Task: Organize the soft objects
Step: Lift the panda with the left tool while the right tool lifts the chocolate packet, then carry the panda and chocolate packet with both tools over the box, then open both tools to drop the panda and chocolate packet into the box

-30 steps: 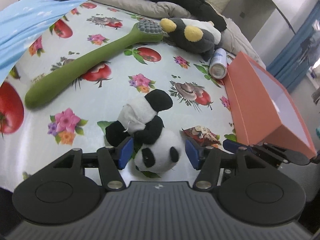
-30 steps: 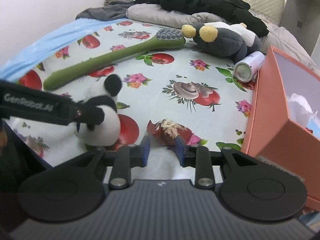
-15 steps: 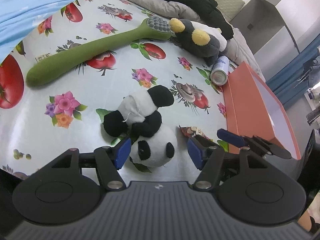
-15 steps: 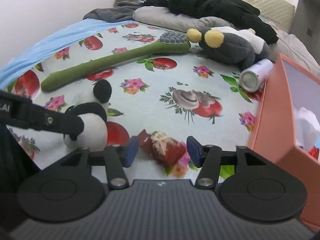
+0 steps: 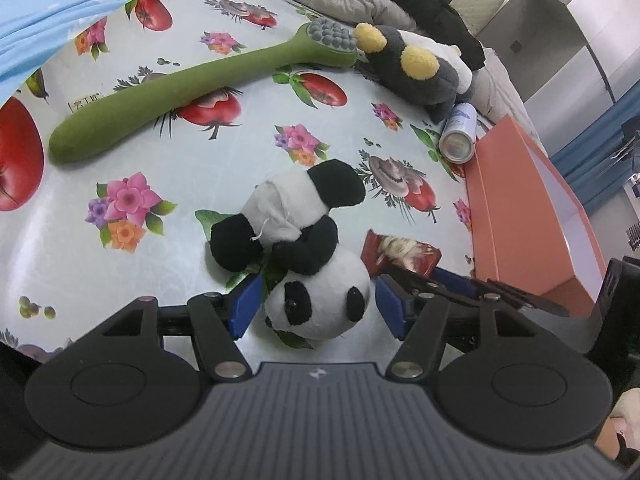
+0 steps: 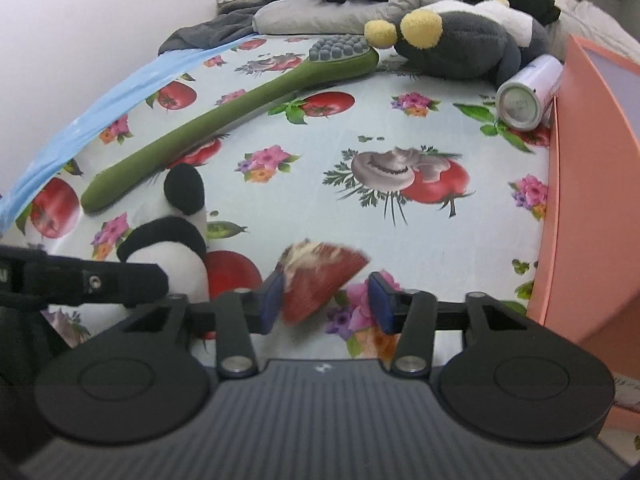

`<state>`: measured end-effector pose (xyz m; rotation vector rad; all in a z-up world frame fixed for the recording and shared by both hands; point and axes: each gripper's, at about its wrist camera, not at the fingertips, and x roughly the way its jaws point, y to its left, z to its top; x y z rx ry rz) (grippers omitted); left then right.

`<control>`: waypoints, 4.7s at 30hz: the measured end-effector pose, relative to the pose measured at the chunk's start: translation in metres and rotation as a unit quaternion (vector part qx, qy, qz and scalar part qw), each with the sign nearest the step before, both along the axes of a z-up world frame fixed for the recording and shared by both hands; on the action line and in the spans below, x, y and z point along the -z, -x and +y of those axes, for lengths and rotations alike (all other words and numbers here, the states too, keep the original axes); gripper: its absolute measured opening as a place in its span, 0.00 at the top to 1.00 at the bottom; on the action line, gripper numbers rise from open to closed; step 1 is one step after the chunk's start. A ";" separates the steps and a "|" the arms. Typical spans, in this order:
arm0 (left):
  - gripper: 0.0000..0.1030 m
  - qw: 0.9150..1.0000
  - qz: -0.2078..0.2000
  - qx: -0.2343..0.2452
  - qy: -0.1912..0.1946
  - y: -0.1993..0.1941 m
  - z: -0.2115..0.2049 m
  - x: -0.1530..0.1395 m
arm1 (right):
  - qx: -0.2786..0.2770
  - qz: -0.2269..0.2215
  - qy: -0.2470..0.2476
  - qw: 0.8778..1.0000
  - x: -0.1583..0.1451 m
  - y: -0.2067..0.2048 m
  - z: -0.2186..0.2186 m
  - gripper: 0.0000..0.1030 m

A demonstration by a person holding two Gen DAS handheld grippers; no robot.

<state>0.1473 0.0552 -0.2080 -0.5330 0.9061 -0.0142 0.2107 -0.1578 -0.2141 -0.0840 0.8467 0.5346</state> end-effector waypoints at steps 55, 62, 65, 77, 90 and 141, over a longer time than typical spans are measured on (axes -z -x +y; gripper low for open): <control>0.42 0.998 -0.040 0.018 -0.033 0.003 -0.010 -0.029 | 0.011 -0.008 -0.009 1.000 -0.030 0.018 -0.010 0.73; 0.42 0.996 -0.071 0.039 -0.048 0.004 -0.026 -0.068 | 0.053 -0.041 -0.025 0.997 -0.070 0.031 -0.030 0.73; 0.42 0.993 -0.086 0.051 -0.058 0.002 -0.037 -0.086 | 0.069 -0.059 -0.034 0.995 -0.091 0.035 -0.039 0.73; 0.42 0.983 -0.142 0.091 -0.073 -0.019 -0.087 -0.159 | 0.108 -0.128 -0.060 0.984 -0.168 0.039 -0.076 0.72; 0.42 0.965 -0.193 0.167 -0.067 -0.065 -0.184 -0.223 | 0.165 -0.186 -0.054 0.967 -0.231 0.032 -0.142 0.72; 0.37 0.952 -0.073 0.286 -0.076 -0.234 -0.348 -0.127 | 0.305 0.046 -0.022 0.951 -0.105 -0.074 -0.298 0.61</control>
